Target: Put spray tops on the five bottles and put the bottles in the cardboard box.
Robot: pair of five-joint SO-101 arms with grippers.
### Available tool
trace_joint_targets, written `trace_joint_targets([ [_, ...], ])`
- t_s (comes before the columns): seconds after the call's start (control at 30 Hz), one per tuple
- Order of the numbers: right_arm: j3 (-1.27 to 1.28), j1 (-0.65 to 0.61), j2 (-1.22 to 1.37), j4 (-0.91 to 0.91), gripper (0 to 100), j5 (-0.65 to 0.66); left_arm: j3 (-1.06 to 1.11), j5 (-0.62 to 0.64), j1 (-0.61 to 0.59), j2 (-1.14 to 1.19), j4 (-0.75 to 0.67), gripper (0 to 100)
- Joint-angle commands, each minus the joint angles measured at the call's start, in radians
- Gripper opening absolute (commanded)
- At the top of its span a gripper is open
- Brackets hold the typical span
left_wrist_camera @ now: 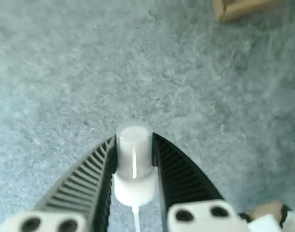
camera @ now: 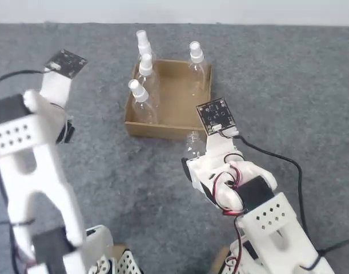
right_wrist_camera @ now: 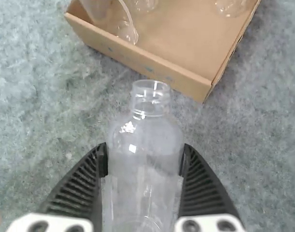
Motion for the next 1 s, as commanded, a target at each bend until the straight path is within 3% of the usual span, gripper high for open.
trace_joint_targets([
  [0.0,-0.012,0.019,-0.058,-0.024,2.0,-0.009,0.067,0.074,0.011,-0.213,-0.106,1],
  [0.23,0.044,0.019,-0.177,-0.05,2.0,-0.009,0.151,0.195,0.06,-0.33,-0.143,1],
  [0.57,0.163,0.012,-0.489,-0.056,2.0,-0.006,0.214,0.413,0.249,-0.517,-0.147,1],
  [0.8,0.285,0.012,-0.622,-0.174,2.0,-0.005,0.213,0.528,0.371,-0.621,-0.157,1],
  [0.97,0.354,0.01,-0.697,-0.234,2.0,-0.005,0.213,0.588,0.39,-0.704,-0.209,1],
])
